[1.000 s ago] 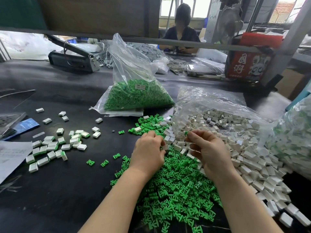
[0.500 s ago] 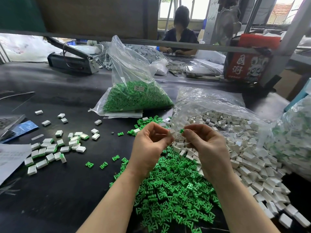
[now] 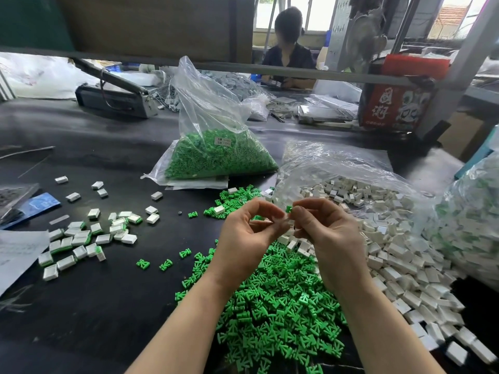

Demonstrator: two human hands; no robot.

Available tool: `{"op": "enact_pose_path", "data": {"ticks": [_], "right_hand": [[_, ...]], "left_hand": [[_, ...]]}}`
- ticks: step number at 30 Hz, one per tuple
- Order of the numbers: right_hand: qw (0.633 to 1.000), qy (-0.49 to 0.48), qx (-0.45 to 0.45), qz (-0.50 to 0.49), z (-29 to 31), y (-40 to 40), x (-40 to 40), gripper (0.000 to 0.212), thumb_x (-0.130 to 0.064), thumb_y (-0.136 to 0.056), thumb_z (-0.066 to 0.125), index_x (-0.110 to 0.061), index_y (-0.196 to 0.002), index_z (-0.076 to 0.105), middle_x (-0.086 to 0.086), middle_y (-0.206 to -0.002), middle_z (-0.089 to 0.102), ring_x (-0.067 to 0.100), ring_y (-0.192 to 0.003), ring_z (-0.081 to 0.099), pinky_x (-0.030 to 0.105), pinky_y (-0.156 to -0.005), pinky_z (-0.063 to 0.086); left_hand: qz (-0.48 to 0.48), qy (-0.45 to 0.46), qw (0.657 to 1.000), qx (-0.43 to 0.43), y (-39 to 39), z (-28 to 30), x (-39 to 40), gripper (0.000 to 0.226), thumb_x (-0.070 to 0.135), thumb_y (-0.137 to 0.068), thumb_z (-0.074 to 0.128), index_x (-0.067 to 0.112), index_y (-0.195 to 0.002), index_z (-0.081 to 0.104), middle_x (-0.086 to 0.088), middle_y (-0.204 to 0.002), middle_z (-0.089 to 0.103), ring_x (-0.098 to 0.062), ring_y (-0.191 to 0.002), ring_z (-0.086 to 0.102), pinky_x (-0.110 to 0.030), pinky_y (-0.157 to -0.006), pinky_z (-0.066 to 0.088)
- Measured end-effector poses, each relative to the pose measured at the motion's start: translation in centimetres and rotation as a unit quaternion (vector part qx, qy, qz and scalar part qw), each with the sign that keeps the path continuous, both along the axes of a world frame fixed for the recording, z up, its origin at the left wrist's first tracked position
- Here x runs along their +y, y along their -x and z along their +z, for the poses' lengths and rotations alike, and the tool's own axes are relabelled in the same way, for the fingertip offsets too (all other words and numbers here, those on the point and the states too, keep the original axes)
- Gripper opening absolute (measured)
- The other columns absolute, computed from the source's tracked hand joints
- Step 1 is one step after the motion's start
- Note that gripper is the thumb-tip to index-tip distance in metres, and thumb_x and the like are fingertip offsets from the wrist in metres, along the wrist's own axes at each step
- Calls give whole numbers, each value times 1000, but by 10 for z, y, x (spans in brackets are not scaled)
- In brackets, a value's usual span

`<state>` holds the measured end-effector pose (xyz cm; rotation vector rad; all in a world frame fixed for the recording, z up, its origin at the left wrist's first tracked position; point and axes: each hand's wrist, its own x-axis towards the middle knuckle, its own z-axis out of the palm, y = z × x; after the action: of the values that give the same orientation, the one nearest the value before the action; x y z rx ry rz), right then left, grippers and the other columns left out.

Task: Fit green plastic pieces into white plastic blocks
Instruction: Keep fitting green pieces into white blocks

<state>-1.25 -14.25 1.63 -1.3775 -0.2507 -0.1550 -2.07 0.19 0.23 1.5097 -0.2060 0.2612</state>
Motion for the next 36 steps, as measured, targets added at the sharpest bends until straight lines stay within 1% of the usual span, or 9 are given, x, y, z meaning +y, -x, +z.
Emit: {"op": "enact_pose_path", "data": {"ticks": [4, 9, 11, 15, 19, 22, 25, 30, 36], "right_hand": [[1000, 7, 17, 22, -1, 1, 3, 16, -18, -76, 71, -10, -89, 71, 5, -79, 73, 17, -71, 66, 23, -62, 55], [1000, 5, 26, 10, -2, 1, 4, 7, -5, -84, 68, -6, -91, 71, 11, -83, 73, 22, -73, 65, 27, -64, 55], [999, 18, 26, 5, -3, 1, 4, 7, -3, -86, 68, -4, -92, 71, 11, -82, 72, 19, -71, 64, 25, -62, 55], [998, 66, 15, 0, -6, 1, 9, 7, -4, -86, 70, -5, -92, 72, 11, -82, 73, 18, -71, 66, 26, -63, 55], [998, 56, 15, -11, -7, 1, 11, 6, -4, -86, 70, -9, -89, 72, 7, -79, 74, 14, -69, 66, 23, -62, 53], [999, 25, 12, -37, -7, 0, 8, 9, -4, -87, 69, -12, -88, 72, 5, -78, 73, 15, -69, 67, 24, -61, 55], [998, 19, -7, -55, -8, -1, 7, 9, -5, -87, 69, -13, -89, 72, 1, -79, 74, 12, -68, 66, 21, -62, 53], [996, 32, -38, -68, -8, -1, 7, 10, -9, -88, 69, -13, -96, 73, -2, -81, 74, 7, -69, 65, 17, -64, 51], [991, 53, -75, -94, -8, 1, 7, 16, -11, -84, 72, -7, -100, 70, 3, -85, 74, 13, -76, 70, 20, -68, 55]], "left_hand": [[7, 102, 994, 28, 0, -1, 1, 24, 29, -71, 82, 20, -92, 72, 2, -90, 72, -22, -85, 72, -34, -76, 59], [-43, 206, 975, 67, -1, 1, -4, 26, 13, -71, 77, 18, -96, 78, 0, -93, 69, -16, -83, 70, -23, -74, 56], [-60, 251, 962, 85, -2, 2, -4, 27, 11, -71, 74, 15, -98, 78, -12, -103, 66, -17, -85, 71, -24, -75, 56], [-81, 316, 940, 105, -1, 3, -3, 26, 9, -76, 70, 12, -100, 77, -13, -101, 70, -22, -96, 70, -31, -83, 58], [-35, 301, 947, 112, -1, 3, -4, 19, 9, -88, 63, 15, -100, 76, -7, -92, 73, -17, -88, 71, -28, -76, 59], [5, 212, 972, 103, -2, 2, -4, 18, 3, -96, 56, 12, -109, 66, -5, -90, 74, -12, -79, 70, -22, -68, 56], [16, 167, 981, 100, 0, 1, -5, 16, 3, -92, 62, 9, -107, 61, -5, -90, 75, -11, -79, 70, -18, -64, 52], [-7, 166, 981, 104, 2, 5, -3, 13, 6, -80, 73, 17, -86, 77, -5, -88, 76, -12, -79, 68, -21, -71, 55], [-29, 179, 977, 110, 4, 8, -4, 23, 16, -69, 76, 13, -91, 77, -13, -89, 76, -17, -78, 72, -21, -68, 57]]}}
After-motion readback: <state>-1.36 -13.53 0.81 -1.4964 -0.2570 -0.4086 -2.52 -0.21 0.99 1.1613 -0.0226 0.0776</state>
